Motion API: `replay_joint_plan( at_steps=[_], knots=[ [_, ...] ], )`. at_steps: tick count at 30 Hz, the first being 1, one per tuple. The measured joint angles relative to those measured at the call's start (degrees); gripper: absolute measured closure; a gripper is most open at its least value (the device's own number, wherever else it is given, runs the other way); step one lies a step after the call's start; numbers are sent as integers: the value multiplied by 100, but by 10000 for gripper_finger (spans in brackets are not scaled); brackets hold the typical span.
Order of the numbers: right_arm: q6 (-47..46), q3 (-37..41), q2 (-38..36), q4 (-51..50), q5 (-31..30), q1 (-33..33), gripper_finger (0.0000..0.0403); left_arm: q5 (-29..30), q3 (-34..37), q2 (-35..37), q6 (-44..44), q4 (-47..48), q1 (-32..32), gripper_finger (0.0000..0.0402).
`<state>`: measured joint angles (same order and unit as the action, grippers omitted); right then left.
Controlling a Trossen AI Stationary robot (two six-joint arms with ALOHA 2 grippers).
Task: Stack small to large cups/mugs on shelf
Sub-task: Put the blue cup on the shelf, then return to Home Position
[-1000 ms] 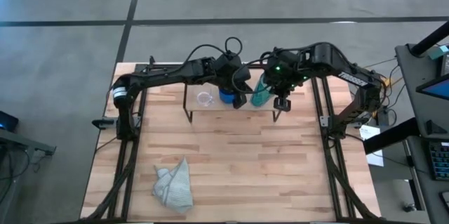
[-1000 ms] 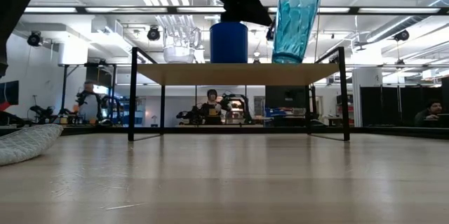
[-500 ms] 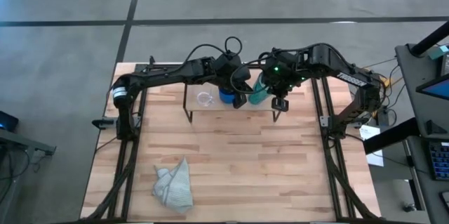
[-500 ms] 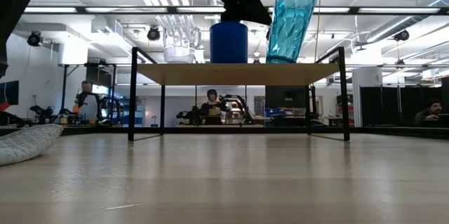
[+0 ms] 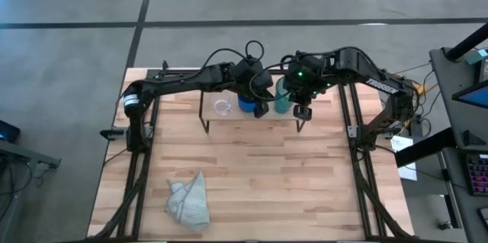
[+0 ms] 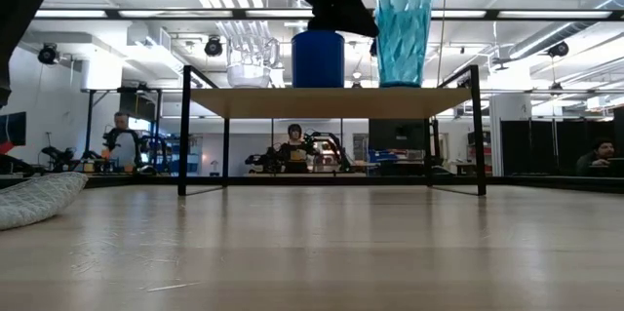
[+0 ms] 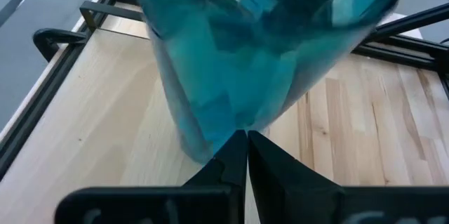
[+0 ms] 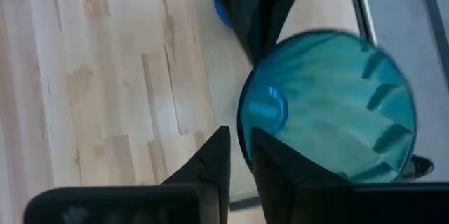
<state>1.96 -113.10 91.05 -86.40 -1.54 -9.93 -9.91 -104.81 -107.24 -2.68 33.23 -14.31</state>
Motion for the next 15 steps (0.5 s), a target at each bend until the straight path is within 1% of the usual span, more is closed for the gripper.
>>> replay_joint_plan(
  at_steps=[5, 15],
  knots=[
    [76, 0, 0, 377, 0, 0, 353, -59, 0, -94, -2, -27, 0, 401],
    [111, -37, 0, 401, -3, 0, 354, -61, -28, 47, 2, 10, -37, 401]
  ],
)
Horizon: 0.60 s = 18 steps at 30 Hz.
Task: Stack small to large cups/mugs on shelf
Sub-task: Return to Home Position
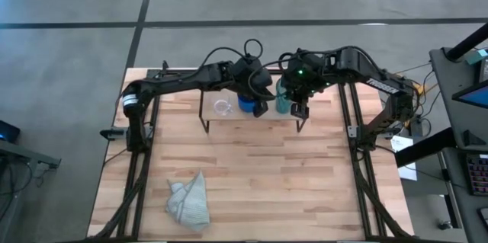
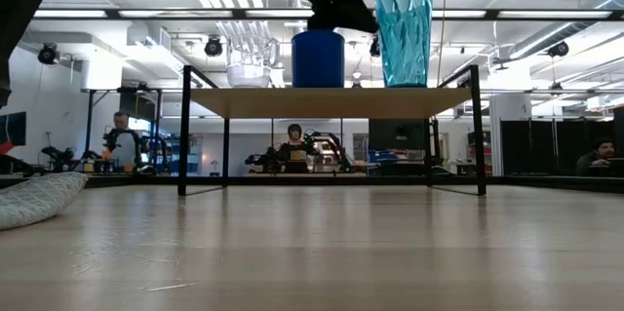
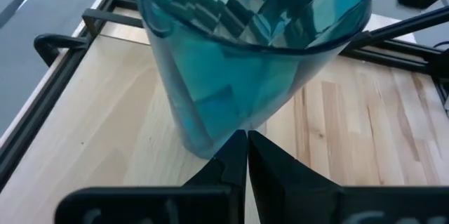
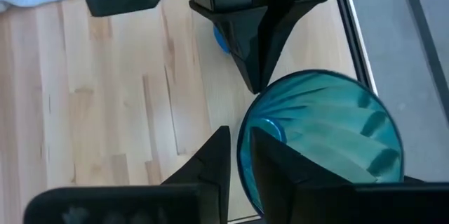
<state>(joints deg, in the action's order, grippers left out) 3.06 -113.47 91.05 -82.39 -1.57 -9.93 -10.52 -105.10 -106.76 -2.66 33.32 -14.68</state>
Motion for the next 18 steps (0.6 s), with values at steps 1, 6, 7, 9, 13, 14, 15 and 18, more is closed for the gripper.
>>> replay_joint_plan(
  at_steps=[1, 6, 7, 9, 13, 14, 15, 18],
  knots=[
    [-4, -30, 0, 2, -2, 0, 354, 0, 0, 12, 0, 29, 0, 402],
    [-198, -296, 0, -12, 0, 4, 354, 0, 0, 194, 1, 102, 0, 402],
    [-268, -371, 0, -17, 1, 10, 354, -2, -3, 257, 0, 127, 0, 401],
    [-326, -540, 0, -81, 3, 46, 354, -2, -5, 388, 7, 227, 0, 402],
    [-549, -901, -8, -328, 9, 190, 355, -4, -9, 760, 5, 362, 0, 402],
    [-649, -995, -15, -388, 11, 228, 355, -4, -9, 876, 3, 391, 0, 402],
    [-750, -1103, -15, -467, 19, 279, 355, -4, -9, 1015, 5, 414, 3, 402],
    [-1017, -1399, -25, -612, 23, 429, 355, -4, -2, 1454, 3, 545, 29, 402]
  ],
)
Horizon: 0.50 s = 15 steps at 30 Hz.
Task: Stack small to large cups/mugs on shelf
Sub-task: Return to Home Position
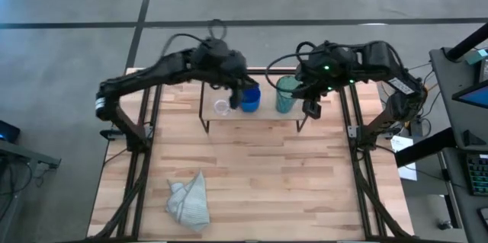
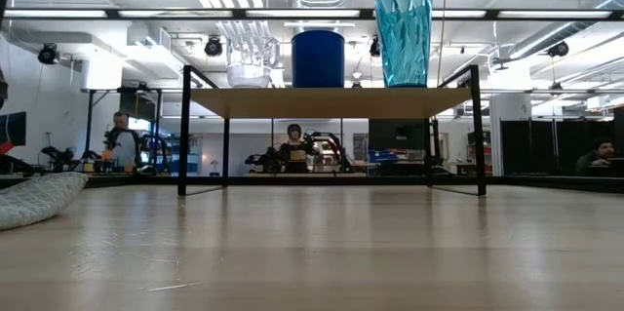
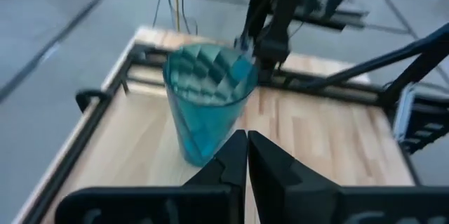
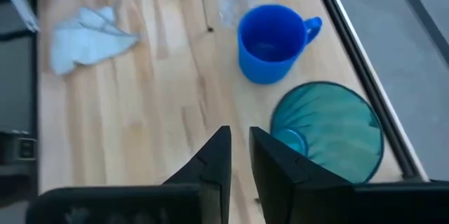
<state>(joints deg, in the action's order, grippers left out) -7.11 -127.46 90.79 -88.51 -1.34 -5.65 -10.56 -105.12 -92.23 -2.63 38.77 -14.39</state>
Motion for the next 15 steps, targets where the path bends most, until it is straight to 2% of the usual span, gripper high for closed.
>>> replay_joint_plan(
  at_steps=[8, 12, 15],
  knots=[
    [-320, -721, -10, 52, 4, 273, 355, -1, 15, 1190, -90, 144, 27, 402],
    [-1160, -752, -29, 26, 19, 377, 355, -3, 28, 1719, -904, 465, 35, 402],
    [-829, -734, -36, -89, -5, 642, 355, -9, 28, 2043, -1338, 754, 54, 402]
  ],
)
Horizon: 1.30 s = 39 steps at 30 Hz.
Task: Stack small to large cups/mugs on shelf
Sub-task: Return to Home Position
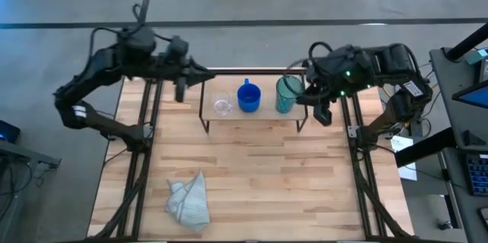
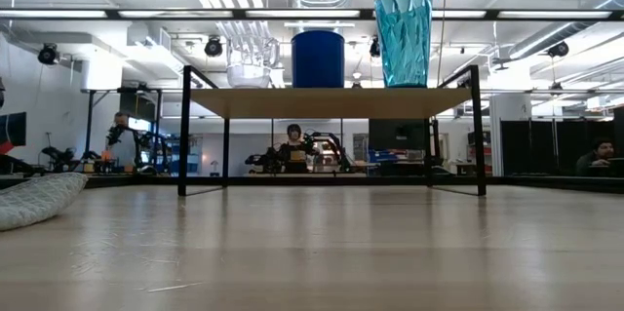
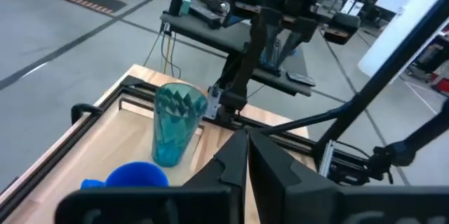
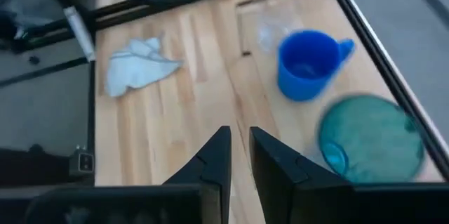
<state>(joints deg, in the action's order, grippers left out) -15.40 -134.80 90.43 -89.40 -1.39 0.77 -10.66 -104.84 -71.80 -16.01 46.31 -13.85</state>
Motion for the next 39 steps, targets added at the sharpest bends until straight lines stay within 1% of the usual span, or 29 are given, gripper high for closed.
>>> replay_joint_plan(
  at_steps=[4, 8, 11, 14, 17, 20, 22, 25, 27, 34, 39],
  knots=[
    [396, 2, -19, 327, -12, 338, 355, -1, 37, 339, -19, 122, 111, 402],
    [535, 7, -210, 338, -15, 583, 355, -12, 39, 607, -30, 145, 207, 402],
    [536, 23, -490, 335, -15, 728, 355, -19, 39, 850, -268, 285, 210, 402],
    [611, 73, -863, 418, -15, 827, 355, -16, 126, 1129, -318, 415, 235, 402],
    [752, 222, -1302, 752, -12, 839, 355, -17, 375, 1405, -297, 410, 239, 402],
    [883, 553, -1742, 998, -12, 837, 355, 47, 752, 1684, -189, 396, 235, 402],
    [873, 857, -2039, 1093, -10, 837, 355, 128, 1027, 1855, -136, 395, 235, 402],
    [729, 1426, -2483, 1167, -15, 837, 355, 461, 1465, 2084, -143, 371, 235, 402],
    [639, 1884, -2798, 1417, -15, 837, 355, 654, 1780, 2273, -157, 323, 235, 402],
    [525, 3764, -3860, 2796, -12, 837, 355, 667, 3011, 3088, 6, -706, 235, 402],
    [484, 5293, -4525, 4139, -8, 837, 355, 662, 4019, 3716, 29, -1347, 235, 402]
  ],
)
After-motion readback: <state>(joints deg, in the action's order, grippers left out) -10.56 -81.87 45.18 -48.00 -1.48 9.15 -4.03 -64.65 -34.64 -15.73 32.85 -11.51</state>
